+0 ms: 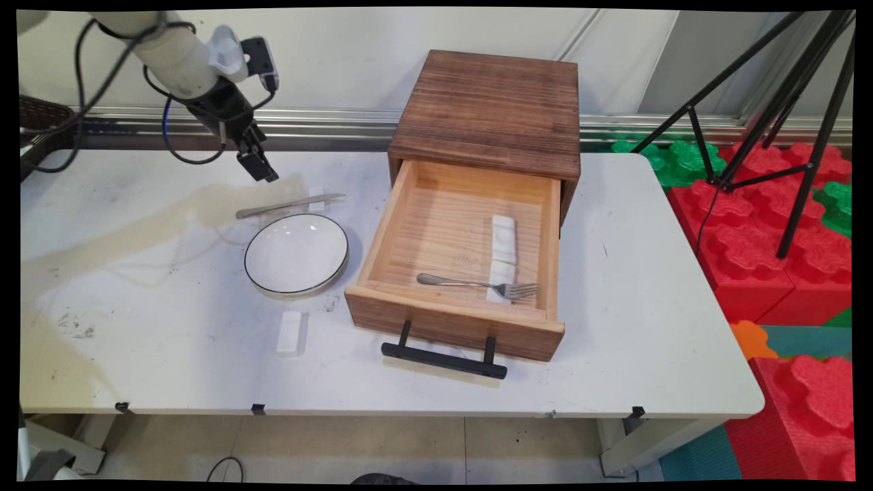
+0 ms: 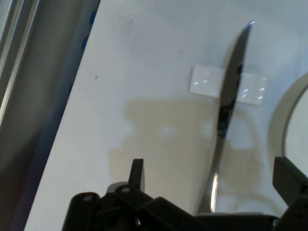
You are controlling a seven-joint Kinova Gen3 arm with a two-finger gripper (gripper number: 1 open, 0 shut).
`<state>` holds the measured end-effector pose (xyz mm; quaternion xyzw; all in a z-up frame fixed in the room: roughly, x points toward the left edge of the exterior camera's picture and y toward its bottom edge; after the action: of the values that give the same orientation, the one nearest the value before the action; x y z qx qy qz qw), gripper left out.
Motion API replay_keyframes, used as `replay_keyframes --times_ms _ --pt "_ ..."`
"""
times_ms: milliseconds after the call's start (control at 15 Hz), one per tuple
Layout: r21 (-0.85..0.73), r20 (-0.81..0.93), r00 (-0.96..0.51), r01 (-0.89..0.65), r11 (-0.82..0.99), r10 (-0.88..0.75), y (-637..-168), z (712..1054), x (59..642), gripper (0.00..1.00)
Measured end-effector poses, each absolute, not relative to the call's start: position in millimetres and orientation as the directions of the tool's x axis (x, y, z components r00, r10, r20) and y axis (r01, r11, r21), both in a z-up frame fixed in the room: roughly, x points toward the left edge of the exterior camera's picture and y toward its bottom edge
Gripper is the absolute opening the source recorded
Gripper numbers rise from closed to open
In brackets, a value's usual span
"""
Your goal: Pick up the knife from the left of the white plate
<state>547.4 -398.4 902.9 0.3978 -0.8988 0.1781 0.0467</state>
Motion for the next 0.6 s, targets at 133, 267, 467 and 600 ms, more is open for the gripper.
replay_keyframes --times_ms 133,267,467,600 --pt "-0.279 0.201 -0.675 -0.734 0.619 -0.710 -408 892 553 1.00" --pt "-0.270 0.179 -0.676 -0.733 0.625 -0.715 -416 882 558 1.00" --pt "-0.249 0.151 -0.682 -0.726 0.641 -0.715 -425 866 563 1.00" --pt "-0.234 0.138 -0.687 -0.722 0.650 -0.713 -430 857 564 1.00"
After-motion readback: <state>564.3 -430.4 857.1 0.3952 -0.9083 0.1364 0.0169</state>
